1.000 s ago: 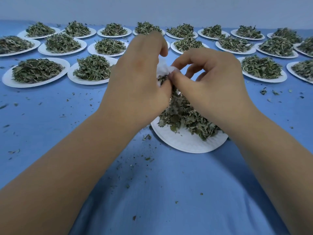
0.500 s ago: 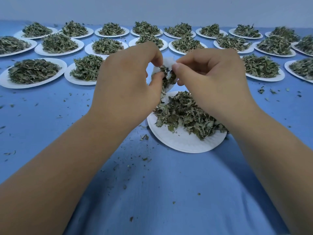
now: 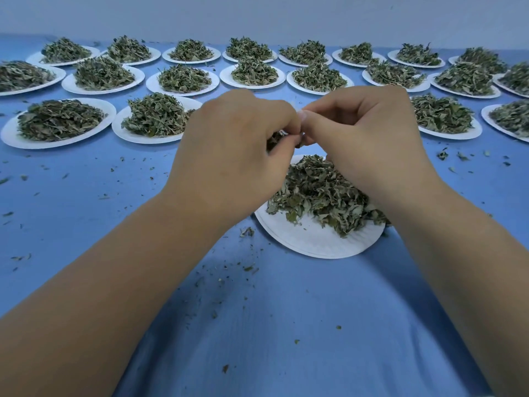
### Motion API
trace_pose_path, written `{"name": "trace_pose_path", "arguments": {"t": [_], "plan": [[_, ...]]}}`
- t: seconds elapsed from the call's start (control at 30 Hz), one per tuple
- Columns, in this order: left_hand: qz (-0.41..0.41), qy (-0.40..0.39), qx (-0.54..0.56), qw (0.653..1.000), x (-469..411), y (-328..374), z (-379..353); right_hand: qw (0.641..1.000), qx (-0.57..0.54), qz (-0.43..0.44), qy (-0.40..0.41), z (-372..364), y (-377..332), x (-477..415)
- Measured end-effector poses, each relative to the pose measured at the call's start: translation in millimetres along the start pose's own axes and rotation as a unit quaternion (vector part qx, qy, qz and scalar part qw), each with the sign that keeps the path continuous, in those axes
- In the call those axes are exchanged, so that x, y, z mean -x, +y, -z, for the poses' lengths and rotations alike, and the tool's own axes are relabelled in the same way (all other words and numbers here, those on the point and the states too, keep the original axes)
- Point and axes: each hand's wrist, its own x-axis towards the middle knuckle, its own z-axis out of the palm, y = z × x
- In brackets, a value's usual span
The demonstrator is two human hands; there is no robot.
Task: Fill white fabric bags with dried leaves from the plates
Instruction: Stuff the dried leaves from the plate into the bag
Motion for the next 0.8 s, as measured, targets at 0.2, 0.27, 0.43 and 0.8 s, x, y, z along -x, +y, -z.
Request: {"name": "trace_pose_path", "arguments": {"t": [0.2, 0.27, 0.43, 0.8], "plan": [[0.033, 0.007, 0.056, 0.998, 0.5, -2.5, 0.8, 1.0, -0.007, 0.005, -0.015, 2.1, 2.4, -0.3], [0.085, 0.036, 0.099, 0.991, 0.3, -4.1, 1.5, 1.0, -0.017, 0.002, -0.022, 2.7, 0.7, -0.4], [0.155, -0.005, 0.144, 0.977, -1.4, -11.7, 0.5, 0.998, -0.038, 0.01, -0.055, 5.1, -1.6, -0.4], [0.169, 0.018, 0.175, 0.97, -2.0, -5.8, -3.9, 0.99, 0.083, 0.107, -0.041, -3.6, 1.2, 5.0]]}}
